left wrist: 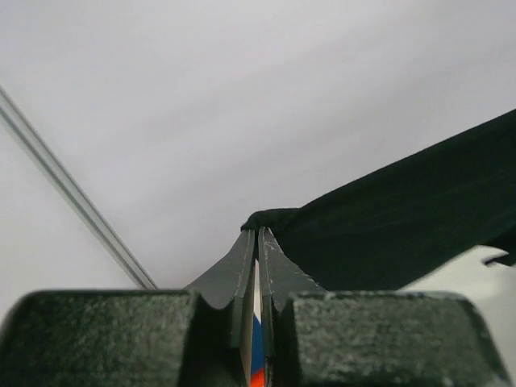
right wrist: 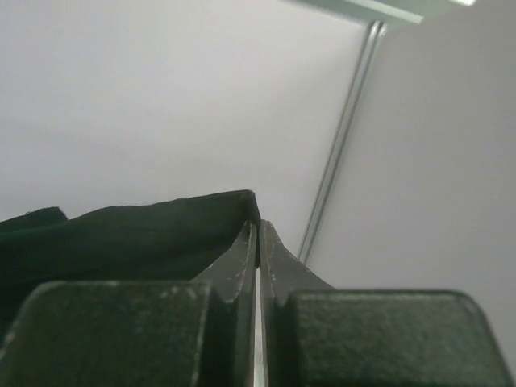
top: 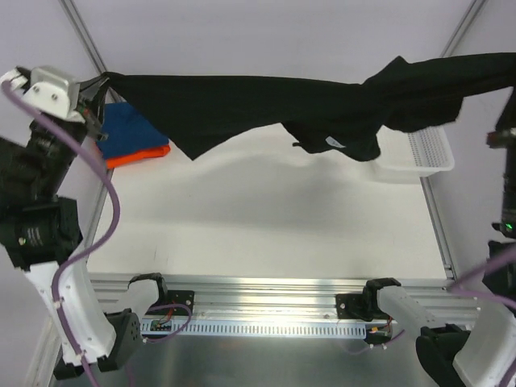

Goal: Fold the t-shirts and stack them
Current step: Flatten the tshirt out

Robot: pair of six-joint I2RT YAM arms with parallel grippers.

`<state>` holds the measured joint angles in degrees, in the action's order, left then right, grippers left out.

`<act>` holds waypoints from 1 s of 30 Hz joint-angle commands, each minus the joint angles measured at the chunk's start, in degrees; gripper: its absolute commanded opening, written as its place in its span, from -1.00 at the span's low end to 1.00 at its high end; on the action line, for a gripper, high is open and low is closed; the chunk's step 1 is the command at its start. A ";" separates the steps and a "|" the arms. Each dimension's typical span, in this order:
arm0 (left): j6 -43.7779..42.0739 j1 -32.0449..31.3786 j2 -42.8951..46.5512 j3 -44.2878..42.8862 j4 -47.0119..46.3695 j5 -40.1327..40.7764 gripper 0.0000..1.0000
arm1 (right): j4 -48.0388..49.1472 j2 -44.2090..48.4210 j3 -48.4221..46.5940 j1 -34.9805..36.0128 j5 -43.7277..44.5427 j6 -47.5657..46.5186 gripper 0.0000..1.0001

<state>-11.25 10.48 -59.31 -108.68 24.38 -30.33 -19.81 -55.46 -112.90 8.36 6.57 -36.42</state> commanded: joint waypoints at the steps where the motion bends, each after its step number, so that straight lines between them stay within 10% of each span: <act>1: -1.41 -0.02 3.15 -2.41 -6.89 5.97 -1.00 | 5.65 1.76 -2.77 -0.89 0.73 -4.00 -0.99; 30: -10.55 0.15 -7.23 -9.88 -7.33 8.62 -1.00 | 1.89 -4.66 -9.26 -0.89 2.39 -11.38 -0.99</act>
<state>-20.03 10.44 -68.51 -116.29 19.88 -23.75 -21.37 -61.78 -118.63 8.21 5.10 -44.29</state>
